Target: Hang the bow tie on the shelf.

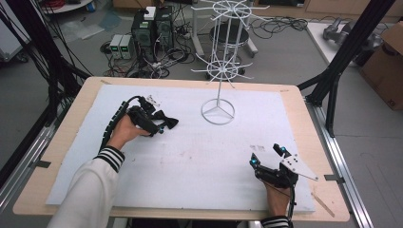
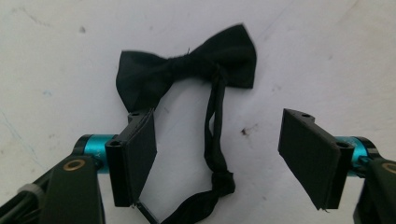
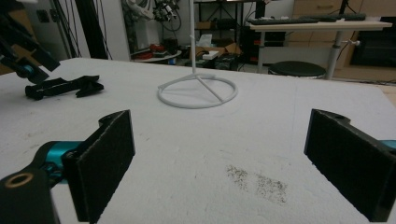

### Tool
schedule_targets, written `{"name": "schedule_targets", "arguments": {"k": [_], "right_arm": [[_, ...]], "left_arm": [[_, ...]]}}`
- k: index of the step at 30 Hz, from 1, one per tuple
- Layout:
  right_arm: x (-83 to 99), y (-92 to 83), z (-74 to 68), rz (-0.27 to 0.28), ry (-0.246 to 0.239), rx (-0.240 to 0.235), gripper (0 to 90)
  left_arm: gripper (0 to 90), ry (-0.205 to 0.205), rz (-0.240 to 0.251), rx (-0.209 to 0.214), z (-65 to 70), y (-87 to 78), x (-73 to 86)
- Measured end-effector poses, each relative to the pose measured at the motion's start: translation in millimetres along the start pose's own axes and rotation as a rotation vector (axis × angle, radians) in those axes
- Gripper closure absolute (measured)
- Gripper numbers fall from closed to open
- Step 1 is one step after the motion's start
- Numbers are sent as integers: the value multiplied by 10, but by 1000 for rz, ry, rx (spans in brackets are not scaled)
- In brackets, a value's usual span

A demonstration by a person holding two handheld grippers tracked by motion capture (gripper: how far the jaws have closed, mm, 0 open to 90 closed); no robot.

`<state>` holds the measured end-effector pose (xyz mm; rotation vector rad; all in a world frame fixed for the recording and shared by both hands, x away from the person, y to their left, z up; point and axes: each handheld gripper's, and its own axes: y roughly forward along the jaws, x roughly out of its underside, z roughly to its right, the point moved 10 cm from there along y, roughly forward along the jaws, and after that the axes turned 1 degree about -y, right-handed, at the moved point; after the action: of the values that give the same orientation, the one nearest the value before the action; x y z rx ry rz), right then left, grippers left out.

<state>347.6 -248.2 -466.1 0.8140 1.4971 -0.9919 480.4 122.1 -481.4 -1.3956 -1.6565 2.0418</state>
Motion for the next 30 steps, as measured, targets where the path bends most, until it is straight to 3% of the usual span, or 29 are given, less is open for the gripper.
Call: {"name": "schedule_targets", "arguments": {"k": [7,21,26,30], "right_arm": [[0,0,2,0,3,0,75],[3,-2,3,-2,5,3,75],[1,-3,1,0,7,2,75],[-4,0,8,5,0,3,75]], "left_arm": [[343,-29,-22,0,-11,104,25],[594,-72,-51,19,11,166,41],[615,-59,-78,-13,10,223,70],[745,-65,-70,-10,36,232,43]]}}
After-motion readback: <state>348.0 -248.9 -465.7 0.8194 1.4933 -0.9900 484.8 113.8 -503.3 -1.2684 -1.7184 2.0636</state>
